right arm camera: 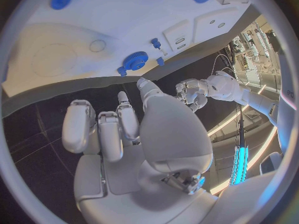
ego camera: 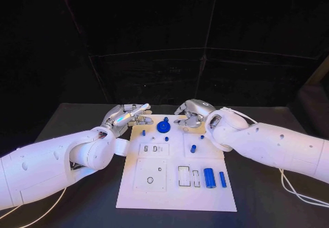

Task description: Assemble the parts on the task board

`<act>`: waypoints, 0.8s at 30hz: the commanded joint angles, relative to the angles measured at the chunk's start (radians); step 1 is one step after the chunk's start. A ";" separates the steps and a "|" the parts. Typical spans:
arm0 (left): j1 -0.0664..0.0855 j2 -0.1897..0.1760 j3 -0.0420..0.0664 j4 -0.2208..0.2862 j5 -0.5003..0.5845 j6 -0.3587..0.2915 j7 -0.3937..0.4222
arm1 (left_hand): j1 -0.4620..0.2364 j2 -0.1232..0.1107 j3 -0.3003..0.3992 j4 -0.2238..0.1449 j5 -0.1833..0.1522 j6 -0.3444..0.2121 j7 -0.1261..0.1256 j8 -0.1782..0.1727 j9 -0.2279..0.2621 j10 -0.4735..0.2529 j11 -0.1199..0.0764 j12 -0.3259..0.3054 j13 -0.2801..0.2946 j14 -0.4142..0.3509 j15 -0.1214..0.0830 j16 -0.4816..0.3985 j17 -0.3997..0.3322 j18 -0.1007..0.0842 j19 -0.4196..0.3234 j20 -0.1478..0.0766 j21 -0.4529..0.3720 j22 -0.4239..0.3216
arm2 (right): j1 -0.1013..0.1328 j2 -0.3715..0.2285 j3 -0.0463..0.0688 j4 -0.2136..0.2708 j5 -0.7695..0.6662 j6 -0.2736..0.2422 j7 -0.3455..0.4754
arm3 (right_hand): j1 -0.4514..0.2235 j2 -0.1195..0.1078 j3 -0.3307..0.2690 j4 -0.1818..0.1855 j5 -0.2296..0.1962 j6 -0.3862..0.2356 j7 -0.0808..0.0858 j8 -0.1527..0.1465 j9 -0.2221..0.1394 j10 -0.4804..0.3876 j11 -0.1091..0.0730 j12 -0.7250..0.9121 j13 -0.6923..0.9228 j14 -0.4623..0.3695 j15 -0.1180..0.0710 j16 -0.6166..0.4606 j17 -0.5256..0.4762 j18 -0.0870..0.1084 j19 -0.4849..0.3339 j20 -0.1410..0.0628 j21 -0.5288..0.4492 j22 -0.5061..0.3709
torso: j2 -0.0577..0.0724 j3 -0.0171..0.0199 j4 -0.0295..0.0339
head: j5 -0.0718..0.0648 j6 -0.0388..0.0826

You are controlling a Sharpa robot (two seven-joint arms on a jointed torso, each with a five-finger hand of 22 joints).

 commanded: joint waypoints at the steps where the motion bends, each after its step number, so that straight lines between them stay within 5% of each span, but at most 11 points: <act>1: 0.001 -0.004 0.001 0.004 -0.004 0.009 0.004 | 0.000 0.010 -0.007 -0.001 0.005 -0.006 0.000 -0.004 -0.001 -0.006 0.000 -0.005 -0.001 0.005 0.003 -0.004 0.001 0.013 0.006 0.002 -0.004 -0.001 | 0.004 -0.058 0.000 0.035 0.140 -0.009 0.064 | 0.019 -0.003 -0.002 -0.013 -0.046 0.010 -0.003 0.004 0.000 0.004 -0.002 0.001 0.040 0.082 -0.002 0.001 0.167 -0.016 0.000 0.000 0.000 -0.004 | -0.002 0.0024 -0.0076 | -0.003 0.005; 6: 0.001 -0.007 0.001 0.003 -0.004 0.004 0.013 | 0.001 0.011 -0.007 -0.001 0.005 -0.005 0.000 -0.004 -0.001 -0.005 0.000 -0.005 -0.001 0.005 0.003 -0.005 0.002 0.013 0.006 0.002 -0.004 -0.001 | 0.006 -0.162 0.000 0.053 0.231 0.067 0.123 | 0.055 -0.011 -0.003 -0.039 -0.074 0.013 -0.004 0.003 -0.001 -0.006 -0.003 -0.014 0.027 0.080 -0.003 -0.003 0.160 -0.015 -0.006 -0.001 -0.004 -0.012 | -0.004 0.0055 -0.0188 | -0.003 0.011; 15: 0.001 0.001 0.001 -0.012 0.006 0.006 0.022 | 0.003 0.014 -0.006 -0.004 0.005 -0.001 0.000 -0.003 0.000 -0.001 -0.001 -0.005 0.000 0.006 0.002 -0.006 0.004 0.014 0.008 0.002 -0.007 -0.003 | 0.006 -0.256 -0.001 0.003 0.341 0.104 0.210 | 0.075 -0.027 -0.015 -0.052 -0.066 -0.008 -0.005 -0.007 -0.005 -0.017 -0.004 -0.031 0.013 0.079 -0.003 -0.006 0.156 -0.014 -0.009 -0.001 -0.008 -0.017 | -0.007 0.0206 -0.0328 | -0.013 0.016; 17: 0.000 0.002 0.001 -0.016 0.008 0.007 0.021 | 0.003 0.014 -0.006 -0.004 0.005 -0.001 0.000 -0.003 0.000 -0.001 -0.001 -0.005 0.000 0.006 0.002 -0.006 0.004 0.014 0.008 0.002 -0.007 -0.003 | 0.006 -0.258 -0.001 -0.011 0.350 0.108 0.217 | 0.081 -0.030 -0.017 -0.056 -0.062 -0.008 -0.004 -0.006 -0.004 -0.016 -0.004 -0.031 0.013 0.079 -0.003 -0.006 0.157 -0.014 -0.009 -0.001 -0.008 -0.017 | -0.007 0.0158 -0.0304 | -0.021 0.017; 24: 0.000 0.006 0.001 -0.030 0.010 0.013 0.021 | 0.004 0.015 -0.006 -0.005 0.005 -0.001 -0.001 -0.003 0.000 -0.001 -0.001 -0.005 0.000 0.006 0.002 -0.007 0.004 0.014 0.009 0.002 -0.007 -0.003 | 0.001 -0.247 -0.001 -0.056 0.353 0.121 0.226 | 0.101 -0.032 -0.017 -0.070 -0.051 -0.003 -0.004 -0.002 -0.003 -0.016 -0.004 -0.031 0.014 0.080 -0.003 -0.005 0.159 -0.014 -0.010 -0.001 -0.008 -0.017 | -0.004 0.0154 -0.0293 | -0.031 0.018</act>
